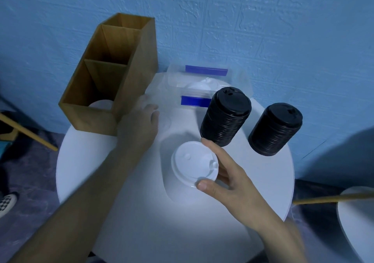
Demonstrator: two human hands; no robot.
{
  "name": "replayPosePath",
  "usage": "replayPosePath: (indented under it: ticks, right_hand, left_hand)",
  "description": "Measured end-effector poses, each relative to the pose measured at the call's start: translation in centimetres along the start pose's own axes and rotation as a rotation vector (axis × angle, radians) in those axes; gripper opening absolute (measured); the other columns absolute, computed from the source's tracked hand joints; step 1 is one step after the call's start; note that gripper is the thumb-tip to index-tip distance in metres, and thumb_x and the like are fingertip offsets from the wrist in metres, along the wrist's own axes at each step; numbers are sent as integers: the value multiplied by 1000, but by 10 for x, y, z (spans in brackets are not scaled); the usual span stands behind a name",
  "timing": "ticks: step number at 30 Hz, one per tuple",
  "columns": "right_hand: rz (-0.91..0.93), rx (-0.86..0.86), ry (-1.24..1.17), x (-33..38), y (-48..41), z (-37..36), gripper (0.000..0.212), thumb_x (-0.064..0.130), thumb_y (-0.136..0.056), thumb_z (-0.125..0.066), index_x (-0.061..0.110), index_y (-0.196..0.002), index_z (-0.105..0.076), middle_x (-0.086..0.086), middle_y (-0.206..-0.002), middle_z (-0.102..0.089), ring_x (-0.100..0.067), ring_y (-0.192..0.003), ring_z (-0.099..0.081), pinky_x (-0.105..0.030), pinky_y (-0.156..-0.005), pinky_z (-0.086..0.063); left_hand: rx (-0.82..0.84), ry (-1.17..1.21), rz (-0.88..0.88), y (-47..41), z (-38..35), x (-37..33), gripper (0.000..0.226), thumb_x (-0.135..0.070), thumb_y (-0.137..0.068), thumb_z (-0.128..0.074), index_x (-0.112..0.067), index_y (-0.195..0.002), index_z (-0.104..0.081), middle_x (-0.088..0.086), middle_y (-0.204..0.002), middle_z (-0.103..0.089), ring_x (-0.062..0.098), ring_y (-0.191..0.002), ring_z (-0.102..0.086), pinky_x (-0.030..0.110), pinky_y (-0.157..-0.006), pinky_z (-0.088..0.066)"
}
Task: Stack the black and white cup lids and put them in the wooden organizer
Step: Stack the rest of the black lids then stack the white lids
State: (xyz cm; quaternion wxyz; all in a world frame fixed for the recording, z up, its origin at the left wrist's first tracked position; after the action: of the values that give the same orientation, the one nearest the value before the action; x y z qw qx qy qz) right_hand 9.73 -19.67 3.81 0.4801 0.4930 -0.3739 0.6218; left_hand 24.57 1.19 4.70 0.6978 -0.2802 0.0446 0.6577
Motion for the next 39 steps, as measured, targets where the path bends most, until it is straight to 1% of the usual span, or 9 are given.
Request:
replayPosePath:
  ticks: [6,10,15,17,21,26,33,36,39]
  right_hand:
    - [-12,-3,16,-2,-1,3,73,34,-81,-79,61,-138,-43,25,-134,-60,-1,-128,-55,-17,-103,-45]
    - [-19,-10,10,-4,-1,3,75,44,-75,-79,62,-138,-42,23,-134,-61,-4,-129,-55,-27,-109,-42]
    - [-5,-8,10,-1,-3,5,73,41,-78,-79,61,-138,-43,24,-136,-58,-2,-129,-54,-22,-105,-45]
    - [-5,-7,3,-1,-2,5,73,34,-81,-78,57,-140,-44,26,-136,-59,-1,-128,-55,-17,-102,-46]
    - [6,-8,1,0,-1,2,72,30,-83,-77,51,-143,-43,25,-136,-59,-1,-127,-56,-14,-98,-45]
    - [8,3,-6,4,-1,-1,70,34,-84,-78,53,-142,-43,23,-135,-60,-3,-126,-58,-16,-99,-46]
    - [-15,22,7,3,2,-6,71,36,-85,-78,54,-144,-41,24,-133,-61,-3,-125,-58,-20,-101,-48]
    - [-10,24,2,6,2,-8,73,36,-84,-76,51,-145,-40,23,-133,-61,-3,-125,-58,-22,-101,-48]
    - [-4,31,-11,8,4,-9,71,32,-85,-75,50,-145,-40,20,-132,-64,-5,-123,-60,-23,-101,-49]
  left_hand:
    - [92,-44,87,-45,-23,-2,38,-26,-108,-44,-16,-141,-59,-1,-163,-34,27,-142,-45,40,-114,-37]
    - [92,-35,40,-58,-26,-3,38,-22,-107,-45,-10,-142,-57,3,-158,-43,25,-141,-46,38,-115,-37]
    - [46,82,-23,-46,-12,-8,36,-20,-106,-48,-8,-138,-60,6,-148,-54,24,-133,-52,33,-111,-38]
    - [-30,170,-35,-29,1,-9,34,-19,-105,-52,-9,-135,-63,6,-144,-58,23,-129,-55,30,-107,-41]
    - [-187,335,-60,16,39,-14,27,-23,-99,-65,-14,-123,-72,0,-128,-69,4,-94,-64,2,-78,-41]
    - [-166,767,72,65,72,-13,25,-46,-87,-68,-37,-110,-70,-17,-115,-73,8,-103,-67,15,-78,-54]
    - [67,1432,364,83,67,-12,40,-26,-78,-75,-32,-116,-64,-11,-112,-71,13,-108,-70,27,-70,-60]
    - [123,1479,371,83,64,-15,41,-25,-80,-75,-32,-119,-64,-10,-115,-71,15,-107,-71,29,-70,-61]
    - [75,1252,282,90,66,-23,38,-35,-79,-71,-36,-116,-66,-19,-113,-72,8,-107,-69,25,-70,-61]
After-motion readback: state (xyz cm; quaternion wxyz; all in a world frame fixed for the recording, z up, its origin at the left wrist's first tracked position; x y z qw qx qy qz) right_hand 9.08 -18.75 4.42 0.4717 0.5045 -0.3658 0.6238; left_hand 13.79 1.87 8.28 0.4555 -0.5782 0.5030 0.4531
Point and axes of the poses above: each hand's wrist, its own y-axis away from the middle knuckle, its own z-axis out of the back of the hand, x = y × z, the point moved 7 cm from there along -y, towards the middle knuckle
